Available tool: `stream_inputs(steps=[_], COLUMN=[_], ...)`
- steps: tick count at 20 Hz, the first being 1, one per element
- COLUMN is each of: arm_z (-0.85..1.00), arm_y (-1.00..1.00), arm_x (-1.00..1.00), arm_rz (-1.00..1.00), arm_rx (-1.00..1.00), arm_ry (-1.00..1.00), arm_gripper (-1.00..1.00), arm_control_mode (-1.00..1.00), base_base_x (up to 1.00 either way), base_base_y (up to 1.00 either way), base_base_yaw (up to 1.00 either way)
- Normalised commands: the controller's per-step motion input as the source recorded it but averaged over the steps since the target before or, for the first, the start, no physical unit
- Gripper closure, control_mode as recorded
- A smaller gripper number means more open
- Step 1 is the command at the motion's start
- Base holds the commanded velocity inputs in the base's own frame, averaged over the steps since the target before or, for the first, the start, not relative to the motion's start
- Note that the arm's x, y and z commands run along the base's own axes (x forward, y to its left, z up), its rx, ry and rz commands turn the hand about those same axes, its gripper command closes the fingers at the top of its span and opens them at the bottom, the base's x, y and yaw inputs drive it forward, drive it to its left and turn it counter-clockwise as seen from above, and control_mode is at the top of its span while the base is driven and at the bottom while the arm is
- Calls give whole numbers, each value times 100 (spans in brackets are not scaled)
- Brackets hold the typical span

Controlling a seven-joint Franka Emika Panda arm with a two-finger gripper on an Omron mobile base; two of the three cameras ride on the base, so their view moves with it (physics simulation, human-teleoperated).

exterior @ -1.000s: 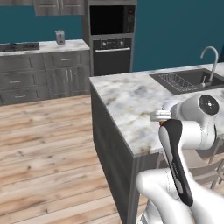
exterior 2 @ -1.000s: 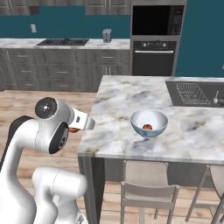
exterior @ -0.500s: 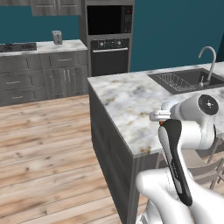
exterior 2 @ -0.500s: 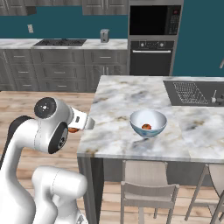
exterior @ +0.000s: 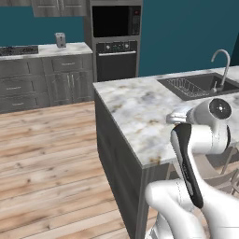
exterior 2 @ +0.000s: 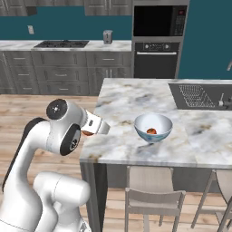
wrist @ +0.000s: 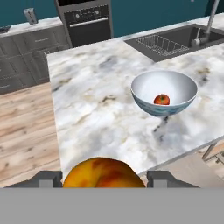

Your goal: Retrieve the apple and peach from the fridge and place them into the bowl on the dining table.

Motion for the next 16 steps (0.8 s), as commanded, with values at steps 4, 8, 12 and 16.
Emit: stream_inputs(steps=[4,8,12,16], arm_z=[0,0,0,0], arm_y=[-70,-75,-73,-74], arm_x=[41,47,57,69], arm_rz=[-19,-16,-12,-6], arm_rx=[0,0,1,5], arm_ry=[2,2,6,10], arm_gripper=[100,100,100,100], arm_control_mode=[-100,-100,-100,-100], base_base_x=[0,0,0,0], base_base_y=[0,0,0,0], base_base_yaw=[0,0,0,0])
